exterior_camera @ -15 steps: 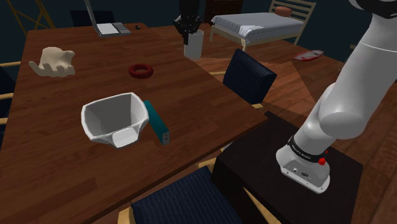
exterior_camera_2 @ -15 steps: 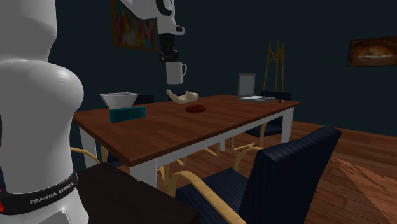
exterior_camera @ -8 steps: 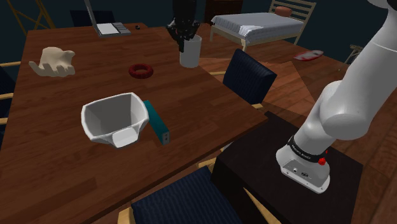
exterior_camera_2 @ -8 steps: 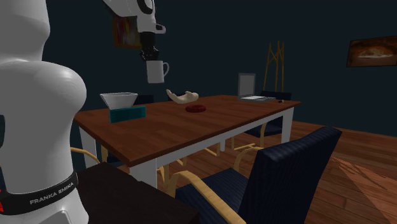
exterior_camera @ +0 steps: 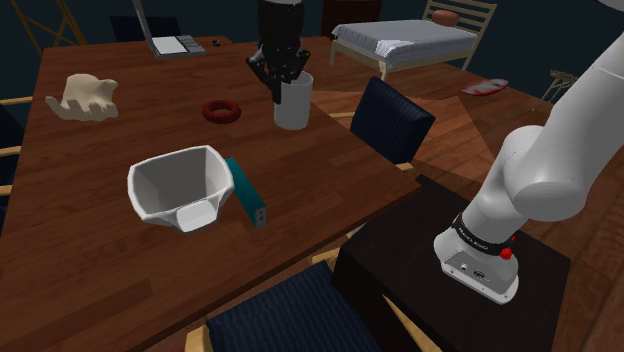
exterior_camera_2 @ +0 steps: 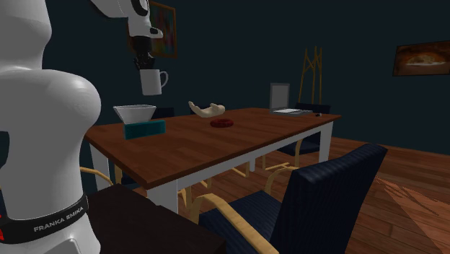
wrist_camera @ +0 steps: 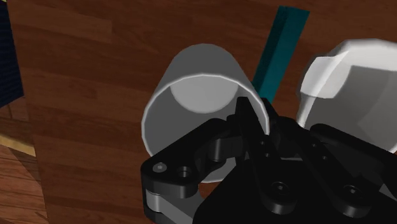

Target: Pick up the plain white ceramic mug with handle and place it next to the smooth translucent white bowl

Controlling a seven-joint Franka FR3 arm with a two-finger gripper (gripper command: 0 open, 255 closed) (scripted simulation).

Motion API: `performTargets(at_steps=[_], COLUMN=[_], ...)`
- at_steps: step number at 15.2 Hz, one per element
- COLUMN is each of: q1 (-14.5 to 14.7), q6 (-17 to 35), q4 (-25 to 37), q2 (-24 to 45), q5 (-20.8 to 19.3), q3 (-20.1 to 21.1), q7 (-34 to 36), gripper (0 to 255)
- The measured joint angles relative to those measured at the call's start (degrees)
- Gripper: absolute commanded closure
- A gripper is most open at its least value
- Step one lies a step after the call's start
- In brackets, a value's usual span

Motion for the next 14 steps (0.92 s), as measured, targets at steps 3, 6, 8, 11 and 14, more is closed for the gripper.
performTargets(at_steps=[3,6,8,11,14], q1=[1.6,1.8,1.9,2.0,1.9], q6=[0.7,2.6,4.1,6.3,8.4], q4=[-1.6,-3.5,-4.9,-6.8,-8.7], q2=[-0.9,-0.9,-0.7,-0.5,-0.2], q5=[0.3,0.3,0.3,0.2,0.1], q3=[1.9,2.2,2.3,2.4,2.4], q7=[3.4,4.0,4.2,4.4,4.3], gripper=[255,255,255,255,255])
